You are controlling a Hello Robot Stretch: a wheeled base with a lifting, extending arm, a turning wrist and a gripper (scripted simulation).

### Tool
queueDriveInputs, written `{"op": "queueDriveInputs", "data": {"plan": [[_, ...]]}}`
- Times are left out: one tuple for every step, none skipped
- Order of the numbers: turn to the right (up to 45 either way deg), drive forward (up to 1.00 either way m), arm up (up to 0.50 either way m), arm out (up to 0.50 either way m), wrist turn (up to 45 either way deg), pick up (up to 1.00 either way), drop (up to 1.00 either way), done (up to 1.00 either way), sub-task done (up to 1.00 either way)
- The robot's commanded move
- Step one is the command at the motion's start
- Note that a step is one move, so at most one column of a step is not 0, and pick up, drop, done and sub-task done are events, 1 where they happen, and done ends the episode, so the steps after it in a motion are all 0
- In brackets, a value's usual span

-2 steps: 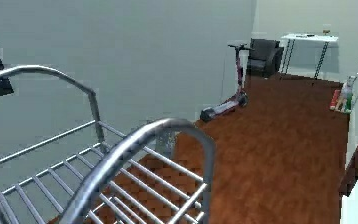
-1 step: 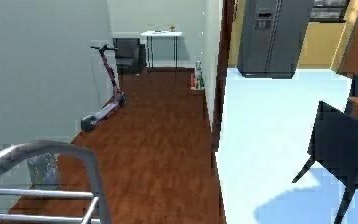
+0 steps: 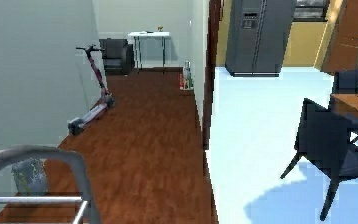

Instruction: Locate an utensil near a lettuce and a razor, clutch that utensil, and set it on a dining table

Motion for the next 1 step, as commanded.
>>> {"op": "queueDriveInputs", "data": {"plan": [[0.0,0.30,0.00,0.00,0.0,0.00,0.00,0.00,0.00]]}}
